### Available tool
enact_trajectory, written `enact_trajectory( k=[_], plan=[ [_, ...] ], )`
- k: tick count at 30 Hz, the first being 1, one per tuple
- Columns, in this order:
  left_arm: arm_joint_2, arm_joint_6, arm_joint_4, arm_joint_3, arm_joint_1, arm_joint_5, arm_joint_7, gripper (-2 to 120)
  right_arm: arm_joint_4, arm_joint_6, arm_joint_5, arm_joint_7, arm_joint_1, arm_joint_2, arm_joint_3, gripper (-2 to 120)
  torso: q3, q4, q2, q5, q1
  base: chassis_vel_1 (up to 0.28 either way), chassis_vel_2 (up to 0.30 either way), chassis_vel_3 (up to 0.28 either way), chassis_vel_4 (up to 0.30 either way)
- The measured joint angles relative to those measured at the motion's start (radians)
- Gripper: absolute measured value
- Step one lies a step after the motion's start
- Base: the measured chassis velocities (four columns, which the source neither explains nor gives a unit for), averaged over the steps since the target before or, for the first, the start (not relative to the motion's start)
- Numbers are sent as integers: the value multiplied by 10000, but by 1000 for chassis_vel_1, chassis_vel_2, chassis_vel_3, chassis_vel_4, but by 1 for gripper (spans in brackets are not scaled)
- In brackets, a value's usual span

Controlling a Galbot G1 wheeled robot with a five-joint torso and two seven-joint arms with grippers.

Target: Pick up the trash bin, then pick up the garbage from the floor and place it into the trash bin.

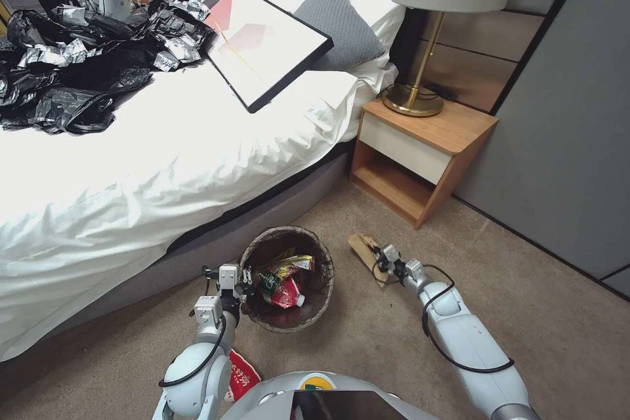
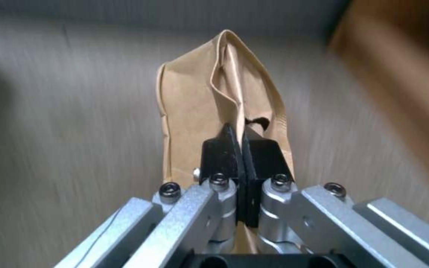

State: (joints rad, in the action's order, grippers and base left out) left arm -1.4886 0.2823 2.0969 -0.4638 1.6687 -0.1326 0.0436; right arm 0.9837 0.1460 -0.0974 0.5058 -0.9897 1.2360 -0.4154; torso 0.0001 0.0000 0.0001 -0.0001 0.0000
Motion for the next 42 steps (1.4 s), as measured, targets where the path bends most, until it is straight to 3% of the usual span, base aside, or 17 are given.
enact_trajectory(
  k=[11, 15, 17, 18, 22, 24, 28, 32, 35, 42],
  plan=[
    [12, -3, 0, -23, 4, -12, -5, 2, 754, 156, 460, -429, -200, -98, -7, 0, 0, 0, 0, 0, 0, 0, 0, 0, 0],
    [16, -11, -48, -1, 0, -31, -7, 2, 2981, 165, 1334, -739, -826, -303, -42, 0, 0, 3, 0, 0, 1, 0, 0, 0, 0],
    [29, -9, -96, 17, -8, -70, -2, 2, 5298, 176, 2186, -890, -1516, -529, -50, 0, 0, -2, 0, 2, -1, 0, 0, 0, 0],
    [29, -9, -96, 17, -8, -70, -2, 2, 5298, 176, 2186, -890, -1516, -529, -50, 0, 0, -2, 0, 2, -1, 0, 0, 0, 0],
    [56, -6, -117, 48, -2, -98, -2, 2, 7556, 338, 3841, -528, -2058, -798, 98, 0, -1, 1, 0, 5, -1, 0, 0, 0, 0],
    [79, 28, -113, 93, 7, -186, -2, 2, 8956, 342, 5411, 10, -2322, -1384, 561, 0, -1, 0, 0, 2, -1, 0, 0, 0, 0],
    [78, 79, -62, 168, 21, -256, 2, 2, 10286, 109, 6139, 154, -2390, -2182, 1765, 0, -1, 1, 0, 0, -1, 0, 0, 0, 0],
    [65, 90, -40, 180, 22, -248, 5, 2, 10483, -37, 5974, -5, -2164, -2402, 2773, 0, -1, 1, 0, -1, -1, 0, 0, 0, 0],
    [58, 105, 18, 212, 44, -241, 8, 2, 9632, -12, 5599, -55, -1894, -2271, 3351, 0, -1, 2, 0, 0, -1, 0, 0, 0, 0],
    [48, 109, 36, 212, 65, -236, 10, 2, 8652, 195, 4985, -41, -1774, -1902, 3545, 0, -1, 1, -1, 0, 0, 0, 0, 0, 0]
  ],
)
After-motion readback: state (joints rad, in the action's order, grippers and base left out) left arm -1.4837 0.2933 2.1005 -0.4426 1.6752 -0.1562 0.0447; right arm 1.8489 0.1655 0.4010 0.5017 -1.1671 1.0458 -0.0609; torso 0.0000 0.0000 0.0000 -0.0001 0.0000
